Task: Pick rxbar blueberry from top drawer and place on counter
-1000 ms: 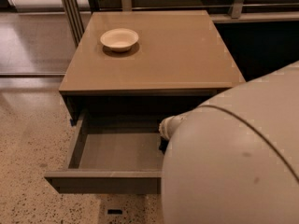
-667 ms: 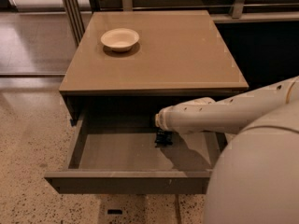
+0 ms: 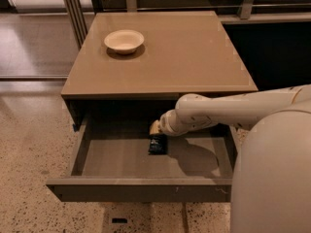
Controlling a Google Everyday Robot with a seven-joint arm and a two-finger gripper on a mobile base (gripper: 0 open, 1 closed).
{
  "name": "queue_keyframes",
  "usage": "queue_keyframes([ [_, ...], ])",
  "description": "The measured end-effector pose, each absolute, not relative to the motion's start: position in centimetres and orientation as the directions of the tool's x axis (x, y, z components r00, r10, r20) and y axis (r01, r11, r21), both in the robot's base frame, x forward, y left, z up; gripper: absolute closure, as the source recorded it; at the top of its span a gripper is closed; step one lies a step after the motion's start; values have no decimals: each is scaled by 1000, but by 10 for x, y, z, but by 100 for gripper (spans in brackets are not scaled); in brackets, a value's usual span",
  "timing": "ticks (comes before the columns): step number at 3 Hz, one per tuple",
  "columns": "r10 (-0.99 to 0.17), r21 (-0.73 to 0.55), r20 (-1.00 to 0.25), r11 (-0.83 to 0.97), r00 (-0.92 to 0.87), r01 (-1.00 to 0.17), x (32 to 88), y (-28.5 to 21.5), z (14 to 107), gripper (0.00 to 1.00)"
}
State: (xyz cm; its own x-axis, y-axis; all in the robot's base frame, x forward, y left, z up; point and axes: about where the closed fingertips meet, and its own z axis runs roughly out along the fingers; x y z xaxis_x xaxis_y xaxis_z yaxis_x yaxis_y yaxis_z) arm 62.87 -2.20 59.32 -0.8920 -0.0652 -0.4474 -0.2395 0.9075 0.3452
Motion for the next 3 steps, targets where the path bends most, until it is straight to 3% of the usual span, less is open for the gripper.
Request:
queue_keyframes([
  [2,-66,322,-481,914,-874,-246,624,-19,602,100],
  [3,-41,263,-593,934,-804,-241,621,-26,645,100],
])
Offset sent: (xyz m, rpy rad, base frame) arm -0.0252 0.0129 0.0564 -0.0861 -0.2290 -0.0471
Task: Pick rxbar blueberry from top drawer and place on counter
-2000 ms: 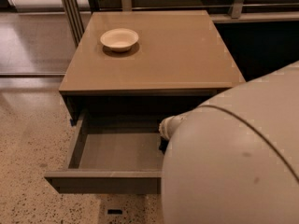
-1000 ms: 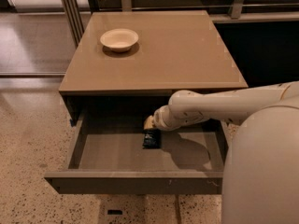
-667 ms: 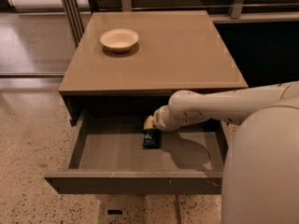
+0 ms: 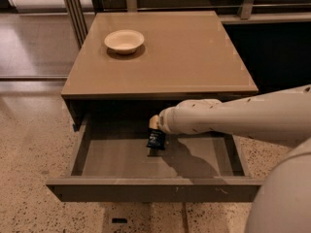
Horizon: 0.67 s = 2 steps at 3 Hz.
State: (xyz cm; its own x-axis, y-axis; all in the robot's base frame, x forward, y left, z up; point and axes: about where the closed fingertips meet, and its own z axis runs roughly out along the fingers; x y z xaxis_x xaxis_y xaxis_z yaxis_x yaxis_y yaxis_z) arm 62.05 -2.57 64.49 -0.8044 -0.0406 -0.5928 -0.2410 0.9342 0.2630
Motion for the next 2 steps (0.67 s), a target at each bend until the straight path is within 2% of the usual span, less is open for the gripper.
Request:
queue_keyframes([
  [2,-75,205,-671,937,-737,-282,607,-38,701,100],
])
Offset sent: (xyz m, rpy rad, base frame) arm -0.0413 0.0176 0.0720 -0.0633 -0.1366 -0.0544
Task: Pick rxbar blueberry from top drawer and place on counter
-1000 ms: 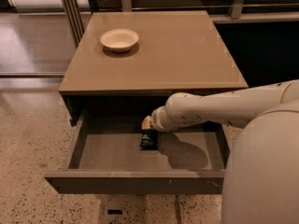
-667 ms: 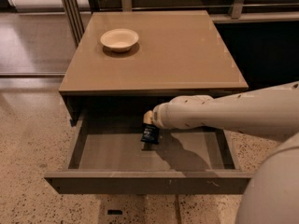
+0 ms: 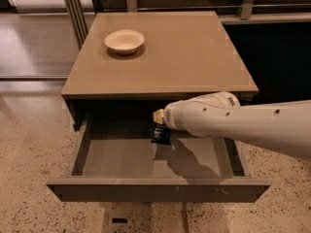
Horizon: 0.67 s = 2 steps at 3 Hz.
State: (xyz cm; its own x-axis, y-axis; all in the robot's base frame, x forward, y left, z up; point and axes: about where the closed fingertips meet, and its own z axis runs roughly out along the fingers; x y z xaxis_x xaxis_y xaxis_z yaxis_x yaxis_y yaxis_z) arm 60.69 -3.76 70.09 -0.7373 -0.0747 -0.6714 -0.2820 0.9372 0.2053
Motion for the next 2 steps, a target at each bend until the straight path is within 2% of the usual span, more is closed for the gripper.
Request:
queue_keyframes([
  [1,-78,205,-672,936,-736,-287,606,-36,702,100],
  [2,-123,194,-712,912,-692,-362,596,-22,731,100],
])
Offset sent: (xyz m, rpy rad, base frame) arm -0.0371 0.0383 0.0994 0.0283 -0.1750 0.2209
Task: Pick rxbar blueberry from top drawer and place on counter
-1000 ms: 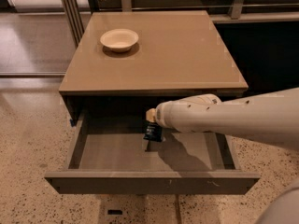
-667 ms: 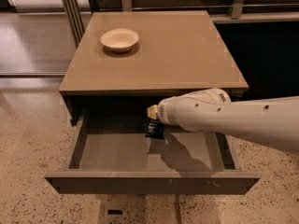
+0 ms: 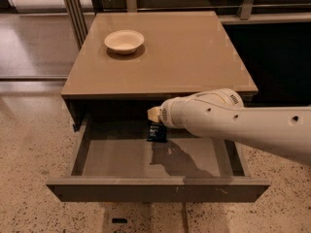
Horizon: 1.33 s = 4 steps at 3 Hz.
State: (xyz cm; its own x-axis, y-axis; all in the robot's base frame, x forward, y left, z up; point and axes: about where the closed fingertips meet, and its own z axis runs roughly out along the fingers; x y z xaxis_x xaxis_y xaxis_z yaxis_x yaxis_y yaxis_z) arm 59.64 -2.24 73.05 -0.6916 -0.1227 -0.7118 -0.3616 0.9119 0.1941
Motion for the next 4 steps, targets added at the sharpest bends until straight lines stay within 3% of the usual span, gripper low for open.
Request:
queue_keyframes([
  [2,-222,197,-791,789,-570,-582,550,16,809,100],
  [4,-197,193,-853,741,-483,-643,552,7,852,100],
])
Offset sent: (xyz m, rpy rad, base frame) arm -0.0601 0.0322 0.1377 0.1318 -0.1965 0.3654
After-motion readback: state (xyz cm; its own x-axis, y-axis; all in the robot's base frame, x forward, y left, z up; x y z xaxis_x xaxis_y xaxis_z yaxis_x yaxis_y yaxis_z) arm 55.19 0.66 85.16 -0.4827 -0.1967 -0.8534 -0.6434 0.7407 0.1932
